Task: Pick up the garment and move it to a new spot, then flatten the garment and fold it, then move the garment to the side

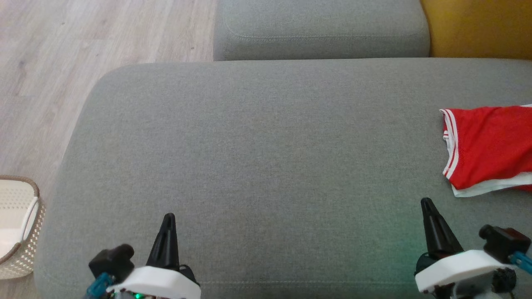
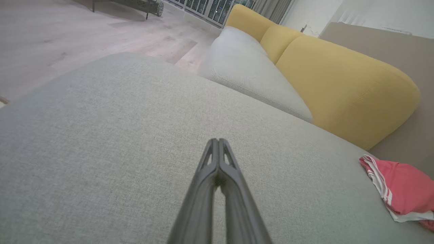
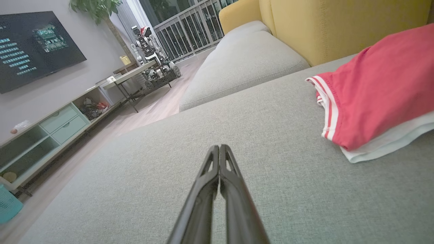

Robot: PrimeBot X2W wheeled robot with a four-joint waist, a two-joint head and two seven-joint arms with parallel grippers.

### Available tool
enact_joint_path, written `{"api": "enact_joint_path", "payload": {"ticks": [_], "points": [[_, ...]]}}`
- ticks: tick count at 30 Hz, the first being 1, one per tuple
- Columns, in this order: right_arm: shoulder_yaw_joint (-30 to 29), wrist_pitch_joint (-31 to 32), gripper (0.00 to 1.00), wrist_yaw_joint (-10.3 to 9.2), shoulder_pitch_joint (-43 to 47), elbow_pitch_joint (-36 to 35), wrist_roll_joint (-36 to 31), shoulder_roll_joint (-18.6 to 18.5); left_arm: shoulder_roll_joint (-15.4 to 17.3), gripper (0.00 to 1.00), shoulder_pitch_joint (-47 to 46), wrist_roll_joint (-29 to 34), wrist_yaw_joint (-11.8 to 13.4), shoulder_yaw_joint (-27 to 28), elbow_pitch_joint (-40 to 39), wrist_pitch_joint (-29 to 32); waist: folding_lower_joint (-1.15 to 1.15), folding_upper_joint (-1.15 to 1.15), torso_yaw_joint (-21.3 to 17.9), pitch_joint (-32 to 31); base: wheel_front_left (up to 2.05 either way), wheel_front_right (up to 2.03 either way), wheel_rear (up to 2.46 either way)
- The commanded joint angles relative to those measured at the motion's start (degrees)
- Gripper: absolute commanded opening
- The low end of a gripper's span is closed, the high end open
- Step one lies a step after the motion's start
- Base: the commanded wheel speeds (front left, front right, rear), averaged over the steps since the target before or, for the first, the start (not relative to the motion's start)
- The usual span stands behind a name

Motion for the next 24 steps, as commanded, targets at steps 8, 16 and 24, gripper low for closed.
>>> {"api": "enact_joint_path", "payload": {"ticks": [8,16,24], "points": [[-0.3,1.1,0.0,0.0,-3.5,-1.1,5.9,-0.3,0.7,0.0,-3.9,-5.9,-1.5,2.0,-0.7,1.2,0.0,0.0,-0.5,0.1,0.0,0.0,0.0],[-0.6,2.2,0.0,-0.01,-4.2,-0.6,10.9,-0.3,0.9,0.0,-4.7,-10.9,-2.6,3.3,0.1,2.3,0.0,0.0,-1.1,0.2,0.0,0.0,0.0],[-0.8,3.2,0.0,-0.01,-4.8,-0.2,15.9,-0.4,1.1,0.0,-5.4,-16.0,-3.6,4.6,0.7,3.5,0.0,0.0,-1.6,0.4,0.0,0.0,0.0]]}}
